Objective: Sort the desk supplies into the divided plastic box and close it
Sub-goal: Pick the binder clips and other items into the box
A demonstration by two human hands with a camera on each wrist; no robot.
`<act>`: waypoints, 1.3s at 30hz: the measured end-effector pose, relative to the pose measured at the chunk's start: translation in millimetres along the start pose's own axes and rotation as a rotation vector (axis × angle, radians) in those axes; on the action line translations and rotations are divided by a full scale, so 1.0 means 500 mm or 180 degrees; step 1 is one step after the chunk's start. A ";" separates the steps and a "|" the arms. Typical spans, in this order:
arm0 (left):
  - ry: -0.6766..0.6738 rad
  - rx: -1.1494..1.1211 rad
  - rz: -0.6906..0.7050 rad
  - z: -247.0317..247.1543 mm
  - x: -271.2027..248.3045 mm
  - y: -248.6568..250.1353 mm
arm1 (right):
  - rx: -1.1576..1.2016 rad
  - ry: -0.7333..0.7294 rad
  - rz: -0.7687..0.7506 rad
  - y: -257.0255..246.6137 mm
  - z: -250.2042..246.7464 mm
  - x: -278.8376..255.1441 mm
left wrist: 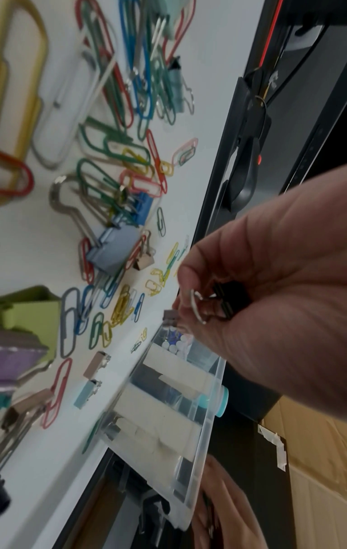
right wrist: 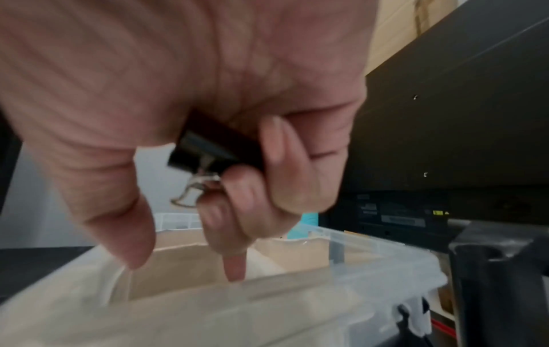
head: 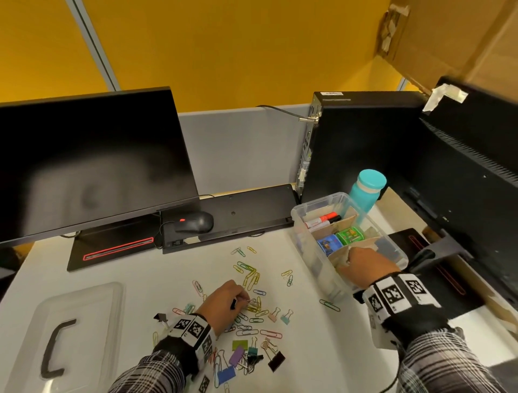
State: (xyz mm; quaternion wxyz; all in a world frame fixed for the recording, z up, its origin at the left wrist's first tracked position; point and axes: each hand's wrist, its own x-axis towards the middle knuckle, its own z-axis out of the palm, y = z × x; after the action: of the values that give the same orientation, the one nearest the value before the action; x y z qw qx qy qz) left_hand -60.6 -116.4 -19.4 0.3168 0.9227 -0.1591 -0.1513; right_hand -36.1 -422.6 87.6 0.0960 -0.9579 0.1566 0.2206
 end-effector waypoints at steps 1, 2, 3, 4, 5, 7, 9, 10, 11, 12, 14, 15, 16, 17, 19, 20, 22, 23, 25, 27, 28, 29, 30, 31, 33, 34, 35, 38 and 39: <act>-0.0002 0.0005 0.0006 0.002 0.000 0.002 | 0.0077 0.0019 0.0000 -0.002 0.003 0.004; -0.0006 0.0009 -0.0001 0.003 0.000 0.003 | 0.0153 0.0122 -0.0027 -0.004 0.002 0.003; -0.0011 0.0008 -0.0012 0.004 -0.001 0.004 | 0.0230 0.0292 -0.0074 -0.005 0.002 0.001; -0.0018 0.0007 -0.0024 0.005 -0.002 0.004 | 0.0330 0.0497 -0.0151 -0.005 0.003 -0.004; -0.0026 0.0011 -0.0032 0.006 -0.004 0.004 | 0.0444 0.0666 -0.0265 -0.005 0.005 -0.012; -0.0053 0.0038 -0.0045 0.006 -0.008 0.006 | 0.0536 0.0745 -0.0570 -0.005 0.010 -0.029; -0.0051 0.0063 -0.0041 0.005 -0.011 0.009 | 0.0671 0.0668 -0.0802 0.005 0.014 -0.035; -0.0046 0.0079 -0.0040 0.005 -0.012 0.012 | 0.0888 0.0731 -0.0807 0.015 0.014 -0.034; -0.0034 0.0093 -0.0033 0.005 -0.011 0.016 | 0.1105 0.0887 -0.0762 0.030 0.014 -0.030; -0.0028 0.0099 -0.0035 0.005 -0.009 0.022 | 0.1238 0.1097 -0.0695 0.046 0.012 -0.023; -0.0025 0.0130 0.0007 0.005 -0.002 0.042 | 0.1348 0.1545 -0.0582 0.082 0.012 -0.005; -0.0020 0.0143 0.0057 0.006 0.003 0.058 | 0.1372 0.1712 -0.0533 0.100 0.016 0.004; -0.0023 0.0148 0.0121 0.005 0.008 0.076 | 0.1358 0.1810 -0.0467 0.115 0.025 0.015; -0.0034 0.0160 0.0213 0.005 0.015 0.101 | 0.1273 0.1807 -0.0387 0.129 0.034 0.026; -0.0037 0.0193 0.0421 0.004 0.034 0.156 | 0.1088 0.1643 -0.0271 0.149 0.057 0.044; -0.0030 0.0195 0.0512 0.002 0.045 0.187 | 0.1073 0.1596 -0.0235 0.155 0.070 0.053; 0.0024 0.0237 0.0692 -0.001 0.069 0.252 | 0.1180 0.1623 -0.0228 0.161 0.084 0.062; 0.0050 0.0310 0.0761 -0.002 0.083 0.286 | 0.1216 0.1651 -0.0243 0.163 0.088 0.064; 0.0052 0.0572 0.0880 0.001 0.116 0.347 | 0.1214 0.1700 -0.0260 0.164 0.095 0.068; -0.0030 0.0889 0.0986 0.012 0.154 0.395 | 0.1216 0.1756 -0.0303 0.163 0.098 0.070; -0.0106 0.1038 0.1006 0.019 0.171 0.414 | 0.1224 0.1773 -0.0306 0.163 0.099 0.069; -0.0193 0.1171 0.0998 0.027 0.187 0.430 | 0.1243 0.1788 -0.0303 0.163 0.099 0.068; -0.0271 0.1296 0.0965 0.035 0.200 0.444 | 0.1262 0.1797 -0.0310 0.164 0.099 0.067; -0.0344 0.1433 0.0914 0.041 0.211 0.456 | 0.1274 0.1799 -0.0322 0.163 0.098 0.066; -0.0472 0.1661 0.0807 0.054 0.227 0.473 | 0.1271 0.1804 -0.0360 0.164 0.097 0.067; -0.0538 0.1711 0.0760 0.059 0.234 0.477 | 0.1260 0.1809 -0.0377 0.165 0.098 0.067; -0.0615 0.1720 0.0711 0.063 0.239 0.478 | 0.1257 0.1810 -0.0384 0.166 0.099 0.068; -0.0925 0.1564 0.0648 0.066 0.247 0.469 | 0.1273 0.1842 -0.0408 0.171 0.103 0.071; -0.0993 0.1467 0.0662 0.064 0.248 0.462 | 0.1286 0.1851 -0.0418 0.171 0.103 0.072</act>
State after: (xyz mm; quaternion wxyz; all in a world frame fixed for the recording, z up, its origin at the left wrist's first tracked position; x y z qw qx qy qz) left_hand -6.2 -355.0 80.5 0.0844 0.9147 -0.3297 -0.2180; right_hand -55.0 -498.6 15.8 0.2488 -0.9503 0.1560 -0.1033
